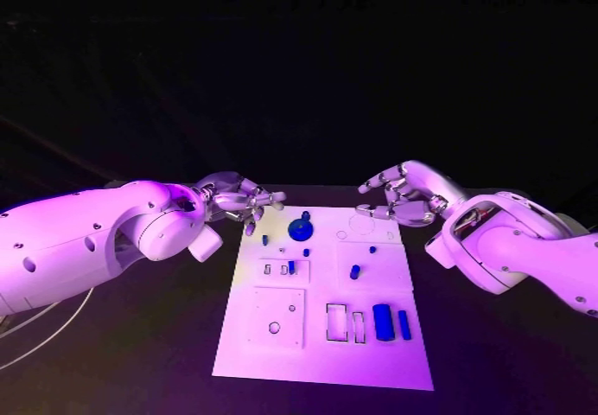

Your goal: Assemble the parts on the task board

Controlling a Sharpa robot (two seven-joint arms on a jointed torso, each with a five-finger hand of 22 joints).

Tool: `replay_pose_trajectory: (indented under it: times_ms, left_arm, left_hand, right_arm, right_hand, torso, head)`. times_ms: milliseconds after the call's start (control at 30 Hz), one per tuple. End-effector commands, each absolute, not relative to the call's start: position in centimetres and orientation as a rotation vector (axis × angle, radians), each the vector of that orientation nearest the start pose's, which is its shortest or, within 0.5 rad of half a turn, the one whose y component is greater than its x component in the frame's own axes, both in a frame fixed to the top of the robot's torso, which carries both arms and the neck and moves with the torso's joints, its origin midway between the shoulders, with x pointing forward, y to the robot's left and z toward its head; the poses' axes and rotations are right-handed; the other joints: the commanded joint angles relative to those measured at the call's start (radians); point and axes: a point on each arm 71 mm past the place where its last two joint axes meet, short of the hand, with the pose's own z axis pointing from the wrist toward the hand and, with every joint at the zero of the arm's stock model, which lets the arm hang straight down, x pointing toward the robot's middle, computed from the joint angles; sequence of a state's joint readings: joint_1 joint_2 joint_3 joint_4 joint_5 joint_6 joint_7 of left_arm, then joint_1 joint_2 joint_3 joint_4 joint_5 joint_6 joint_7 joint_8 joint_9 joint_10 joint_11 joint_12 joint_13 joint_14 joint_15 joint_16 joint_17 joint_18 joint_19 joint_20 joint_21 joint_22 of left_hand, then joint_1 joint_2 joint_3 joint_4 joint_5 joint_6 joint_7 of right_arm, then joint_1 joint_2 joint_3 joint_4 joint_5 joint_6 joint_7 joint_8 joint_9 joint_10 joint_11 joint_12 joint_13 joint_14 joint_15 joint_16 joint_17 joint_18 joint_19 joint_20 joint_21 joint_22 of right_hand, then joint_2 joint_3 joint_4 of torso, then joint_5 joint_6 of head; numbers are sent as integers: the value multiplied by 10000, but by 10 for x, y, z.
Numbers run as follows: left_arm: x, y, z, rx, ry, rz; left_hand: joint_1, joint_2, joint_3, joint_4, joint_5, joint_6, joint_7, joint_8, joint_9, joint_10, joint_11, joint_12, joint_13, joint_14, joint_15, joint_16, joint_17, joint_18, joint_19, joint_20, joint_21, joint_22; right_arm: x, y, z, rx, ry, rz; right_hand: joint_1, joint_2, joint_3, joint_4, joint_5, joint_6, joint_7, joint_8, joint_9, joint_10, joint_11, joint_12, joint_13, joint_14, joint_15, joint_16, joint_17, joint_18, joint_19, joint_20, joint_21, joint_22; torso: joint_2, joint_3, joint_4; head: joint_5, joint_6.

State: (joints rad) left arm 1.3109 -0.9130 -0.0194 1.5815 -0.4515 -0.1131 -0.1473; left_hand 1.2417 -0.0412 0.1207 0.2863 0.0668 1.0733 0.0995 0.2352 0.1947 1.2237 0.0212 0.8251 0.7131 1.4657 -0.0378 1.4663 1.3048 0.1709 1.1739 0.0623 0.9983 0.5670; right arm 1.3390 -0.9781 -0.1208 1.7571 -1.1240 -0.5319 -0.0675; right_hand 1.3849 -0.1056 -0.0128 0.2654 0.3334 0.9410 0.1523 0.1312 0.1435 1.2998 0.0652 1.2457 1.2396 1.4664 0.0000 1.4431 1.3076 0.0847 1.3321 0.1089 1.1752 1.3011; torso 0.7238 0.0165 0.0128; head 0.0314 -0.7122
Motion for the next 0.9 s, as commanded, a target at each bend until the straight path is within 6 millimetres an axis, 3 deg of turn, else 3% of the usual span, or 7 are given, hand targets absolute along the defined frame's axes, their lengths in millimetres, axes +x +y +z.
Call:
replay_pose_trajectory:
  times_ms: [33,200,467,633,767,833,900]
  left_arm:
    - [487,216,-157,-4901,21870,-7867]
    - [490,208,-161,-3707,22300,-5902]
    - [494,192,-165,-2369,22530,-4448]
    - [498,180,-168,-1990,22631,-4071]
    - [501,172,-169,-1897,22634,-3995]
    - [502,168,-170,-1814,22675,-3980]
    - [502,165,-171,-1715,22734,-3955]
  left_hand:
    - [-203,5,-286,69,-43,-36,-104,665,561,427,-100,2050,2031,602,-37,445,1508,-166,178,-72,1091,1342]
    - [-228,181,-615,53,-55,-189,-502,2227,2078,1581,-421,4480,4616,997,-378,958,2489,-524,1073,-326,2648,3667]
    - [-649,63,-1076,61,-75,-646,-517,2768,2905,1573,-433,4619,4766,1003,-404,963,2505,-564,1102,-370,2833,3932]
    - [-852,129,-1344,65,-78,-825,-503,2865,3161,1463,-419,4509,4629,1002,-398,961,2503,-569,1120,-371,2868,3979]
    - [-882,187,-1396,63,-76,-849,-504,2892,3225,1493,-419,4561,4696,1000,-395,956,2494,-581,1150,-368,2906,4048]
    - [-887,207,-1414,61,-76,-852,-507,2906,3251,1514,-420,4594,4739,1000,-395,956,2494,-589,1167,-367,2927,4089]
    - [-885,223,-1425,58,-75,-856,-509,2916,3270,1532,-422,4623,4774,999,-395,954,2492,-596,1185,-366,2948,4129]
  right_arm:
    - [459,-220,-123,2465,15053,9082]
    - [466,-237,-124,2821,15019,8606]
    - [474,-248,-125,3032,15078,8207]
    - [480,-248,-127,3143,15068,8289]
    - [484,-246,-128,3389,15117,8545]
    - [486,-245,-129,3532,15135,8689]
    - [487,-244,-130,3659,15132,8846]
  right_hand:
    - [-25,22,-92,5,58,60,-12,67,-11,75,17,35,7,460,-66,-68,357,104,-18,-63,-50,-11]
    - [-11,36,-148,-13,229,78,-34,138,-21,89,-4,48,2,468,-86,-85,352,102,5,-84,-79,-20]
    - [-15,30,-215,-19,388,57,-42,186,-39,34,-13,-14,-75,454,-98,-150,269,116,-16,-100,-181,-77]
    - [70,105,-323,-23,512,31,-43,340,-81,-877,-11,-1091,-1139,69,-95,-1019,-880,394,-802,-98,-1660,-1003]
    - [367,257,-245,-6,509,76,-27,492,-127,-3036,13,-4272,-4080,-1285,-50,-3772,-4014,977,-2815,-46,-5184,-3217]
    - [464,296,-207,99,526,48,37,527,-178,-3243,93,-5275,-4956,-2369,47,-6101,-6255,952,-3180,53,-5858,-3637]
    - [579,236,-187,137,503,9,169,542,-241,-3254,258,-6369,-6036,-2858,206,-7522,-6982,918,-3686,242,-6744,-4236]
  torso:
    - [-175,19,33]
    - [-249,46,51]
    - [-284,79,50]
    - [-251,65,52]
    - [-240,71,96]
    - [-228,66,96]
    - [-222,63,105]
  head:
    - [37,-100]
    - [24,-182]
    - [21,-255]
    - [13,-289]
    - [-43,-318]
    - [-51,-330]
    - [-61,-348]
